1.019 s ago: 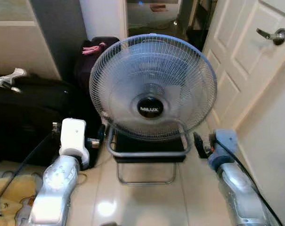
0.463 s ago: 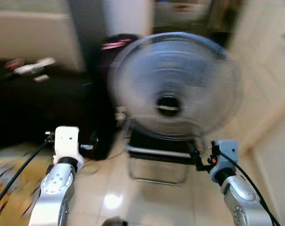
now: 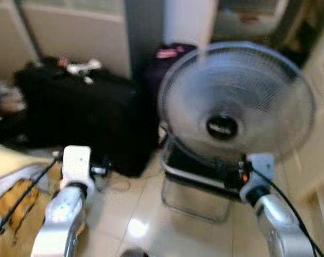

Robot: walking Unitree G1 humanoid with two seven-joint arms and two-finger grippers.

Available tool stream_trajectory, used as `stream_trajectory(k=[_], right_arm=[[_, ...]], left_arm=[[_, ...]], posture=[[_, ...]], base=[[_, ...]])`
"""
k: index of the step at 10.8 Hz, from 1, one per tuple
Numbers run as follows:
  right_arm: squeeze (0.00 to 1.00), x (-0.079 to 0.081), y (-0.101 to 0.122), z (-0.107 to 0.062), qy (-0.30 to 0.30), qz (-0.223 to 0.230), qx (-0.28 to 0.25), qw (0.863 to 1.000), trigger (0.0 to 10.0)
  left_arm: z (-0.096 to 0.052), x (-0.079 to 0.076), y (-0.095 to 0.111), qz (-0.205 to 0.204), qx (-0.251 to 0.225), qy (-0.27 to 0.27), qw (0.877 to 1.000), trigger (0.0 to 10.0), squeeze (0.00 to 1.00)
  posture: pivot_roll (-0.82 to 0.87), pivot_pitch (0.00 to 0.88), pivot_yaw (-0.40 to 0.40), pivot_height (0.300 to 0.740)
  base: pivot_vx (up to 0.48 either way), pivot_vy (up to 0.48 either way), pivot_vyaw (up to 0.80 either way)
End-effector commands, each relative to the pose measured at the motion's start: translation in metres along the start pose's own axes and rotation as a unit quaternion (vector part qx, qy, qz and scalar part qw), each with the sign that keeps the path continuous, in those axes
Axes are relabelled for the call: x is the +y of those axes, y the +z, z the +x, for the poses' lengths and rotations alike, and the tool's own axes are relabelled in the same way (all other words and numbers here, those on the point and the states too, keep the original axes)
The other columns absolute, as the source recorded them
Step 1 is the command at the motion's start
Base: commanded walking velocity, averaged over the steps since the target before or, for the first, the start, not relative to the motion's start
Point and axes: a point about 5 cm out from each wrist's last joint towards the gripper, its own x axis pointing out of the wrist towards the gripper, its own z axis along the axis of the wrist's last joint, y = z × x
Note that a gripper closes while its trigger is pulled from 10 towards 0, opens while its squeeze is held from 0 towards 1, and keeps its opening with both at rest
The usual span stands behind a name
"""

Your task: Clean up the room

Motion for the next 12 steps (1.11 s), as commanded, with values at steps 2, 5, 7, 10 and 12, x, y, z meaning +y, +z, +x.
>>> stream_trajectory(k=[2, 5, 7, 10, 12], right_arm=[[1.0, 0.002, 0.01, -0.001, 0.006, -0.021, -0.012, 1.0, 10.0], [1.0, 0.002, 0.005, 0.0, -0.018, -0.006, -0.009, 1.0, 10.0], [1.0, -0.005, 0.009, 0.008, -0.039, 0.003, -0.016, 0.999, 10.0], [1.0, -0.008, 0.015, 0.017, -0.05, 0.007, -0.024, 0.998, 10.0], [1.0, -0.01, 0.016, 0.02, -0.059, 0.017, -0.031, 0.998, 10.0]], left_arm=[[0.0, -0.005, 0.011, -0.025, -0.039, -0.018, 0.999, 10.0, 1.0], [-0.001, 0.012, 0.01, -0.047, -0.054, 0.054, 0.996, 10.0, 1.0], [0.004, 0.009, 0.014, -0.037, -0.046, 0.035, 0.998, 10.0, 1.0], [0.011, 0.014, 0.024, -0.056, -0.03, 0.046, 0.997, 10.0, 0.0], [0.012, 0.018, 0.025, -0.107, -0.012, 0.032, 0.994, 10.0, 0.0]], posture=[[-0.1, 0.0, 0.002, 0.74], [-0.12, 0.0, 0.028, 0.74], [-0.1, 0.0, 0.044, 0.74], [-0.07, 0.0, 0.018, 0.74], [-0.07, 0.0, 0.025, 0.74]], base=[[0.0, 0.0, 0.8], [0.0, 0.0, 0.8], [0.0, 0.0, 0.8], [0.0, 0.0, 0.8], [0.0, 0.0, 0.8]])
